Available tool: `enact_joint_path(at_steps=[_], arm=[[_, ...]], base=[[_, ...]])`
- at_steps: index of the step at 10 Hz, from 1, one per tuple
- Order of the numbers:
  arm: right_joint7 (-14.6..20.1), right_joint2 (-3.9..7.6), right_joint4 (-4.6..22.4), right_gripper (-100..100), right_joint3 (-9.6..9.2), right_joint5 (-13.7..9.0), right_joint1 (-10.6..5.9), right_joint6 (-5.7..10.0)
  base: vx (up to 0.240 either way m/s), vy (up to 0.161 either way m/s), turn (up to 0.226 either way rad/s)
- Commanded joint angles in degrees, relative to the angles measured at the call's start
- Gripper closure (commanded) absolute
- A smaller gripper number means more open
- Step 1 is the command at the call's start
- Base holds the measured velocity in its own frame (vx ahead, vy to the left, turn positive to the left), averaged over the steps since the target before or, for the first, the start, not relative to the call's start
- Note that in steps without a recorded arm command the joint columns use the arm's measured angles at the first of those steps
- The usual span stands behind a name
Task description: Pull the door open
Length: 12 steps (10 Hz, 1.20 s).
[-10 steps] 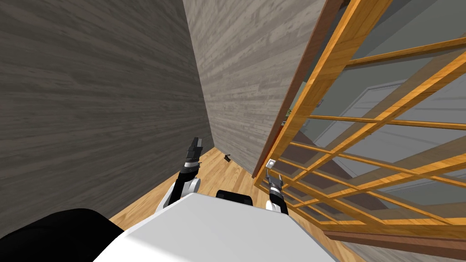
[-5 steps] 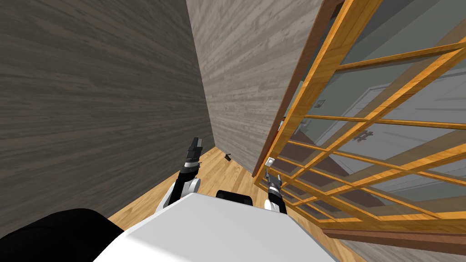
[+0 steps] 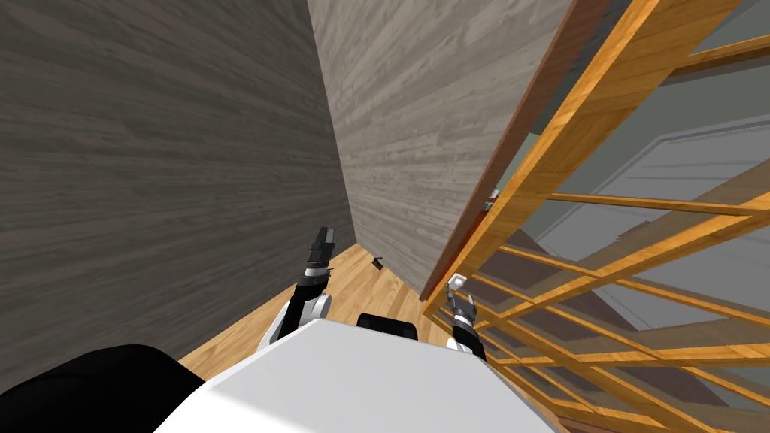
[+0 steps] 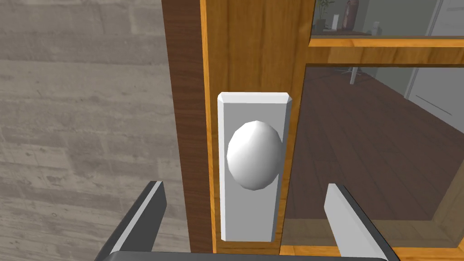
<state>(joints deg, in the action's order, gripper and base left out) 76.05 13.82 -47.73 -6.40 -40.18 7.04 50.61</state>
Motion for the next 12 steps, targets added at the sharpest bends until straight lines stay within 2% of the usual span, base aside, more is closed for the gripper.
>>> enact_joint_path(at_steps=[1,2,3,4,5,10,11,12], arm=[[1.8,1.50,0.5,-100,0.26,-0.4,0.67,0.52],[3.1,2.69,0.9,-100,0.46,-0.8,1.15,0.92],[3.6,3.18,1.1,-100,0.54,-0.9,1.36,1.08],[2.8,2.70,0.0,-100,0.56,-0.8,1.66,0.58],[2.8,2.70,0.0,100,0.56,-0.8,1.66,0.58],[2.8,2.70,0.0,100,0.56,-0.8,1.66,0.58],[3.9,3.40,-0.3,100,-0.48,-0.3,2.30,0.80],[4.1,3.57,-0.4,100,-0.75,-0.2,2.44,0.86]], base=[[0.159,-0.006,0.099],[0.208,-0.017,0.100],[0.199,-0.021,0.064],[0.080,-0.010,0.010],[-0.014,0.001,-0.020],[-0.016,0.000,0.000],[-0.126,0.009,0.092],[-0.188,-0.028,0.110]])
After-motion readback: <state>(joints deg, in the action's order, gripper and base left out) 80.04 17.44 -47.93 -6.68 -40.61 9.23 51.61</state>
